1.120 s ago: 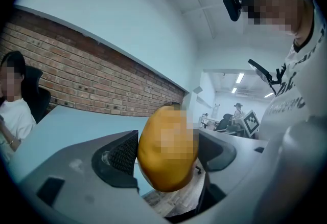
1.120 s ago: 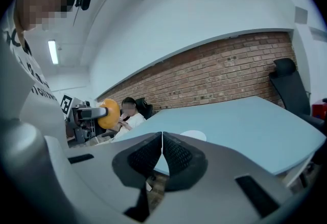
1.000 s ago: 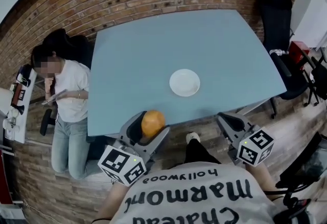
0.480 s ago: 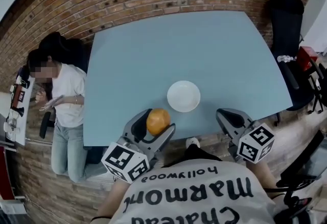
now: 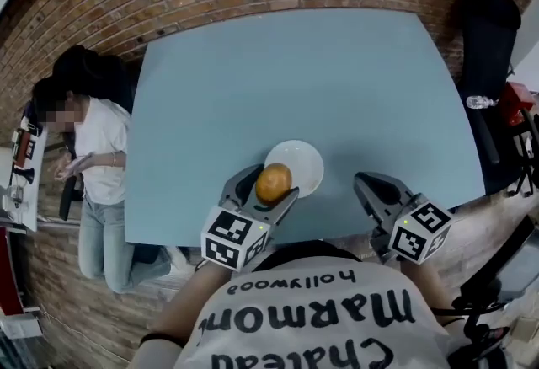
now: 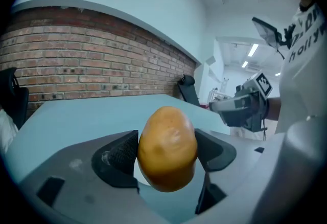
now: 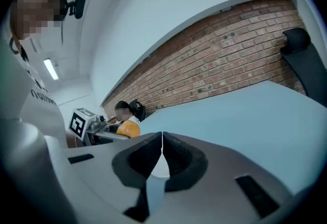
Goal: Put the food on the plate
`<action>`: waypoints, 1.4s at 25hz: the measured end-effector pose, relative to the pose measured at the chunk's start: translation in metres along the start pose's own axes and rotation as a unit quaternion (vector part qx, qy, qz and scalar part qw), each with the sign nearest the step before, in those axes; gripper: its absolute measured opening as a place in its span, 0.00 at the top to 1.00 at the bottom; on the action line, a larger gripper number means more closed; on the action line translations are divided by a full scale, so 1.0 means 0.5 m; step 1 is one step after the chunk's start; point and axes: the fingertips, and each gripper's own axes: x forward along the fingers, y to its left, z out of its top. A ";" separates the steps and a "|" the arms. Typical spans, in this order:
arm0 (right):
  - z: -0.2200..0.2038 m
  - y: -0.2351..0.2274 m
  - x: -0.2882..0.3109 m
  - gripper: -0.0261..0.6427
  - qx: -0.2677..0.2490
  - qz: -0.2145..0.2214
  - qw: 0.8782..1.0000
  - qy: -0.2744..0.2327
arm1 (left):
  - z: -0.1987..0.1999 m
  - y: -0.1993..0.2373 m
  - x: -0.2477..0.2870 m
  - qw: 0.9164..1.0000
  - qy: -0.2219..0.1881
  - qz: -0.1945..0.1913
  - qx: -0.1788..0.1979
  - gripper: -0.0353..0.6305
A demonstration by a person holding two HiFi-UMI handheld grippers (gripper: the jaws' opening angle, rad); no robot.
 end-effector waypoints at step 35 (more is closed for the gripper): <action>0.010 -0.155 0.117 0.94 0.049 0.057 0.996 0.039 | -0.152 0.048 0.248 0.968 0.202 0.002 0.150 0.44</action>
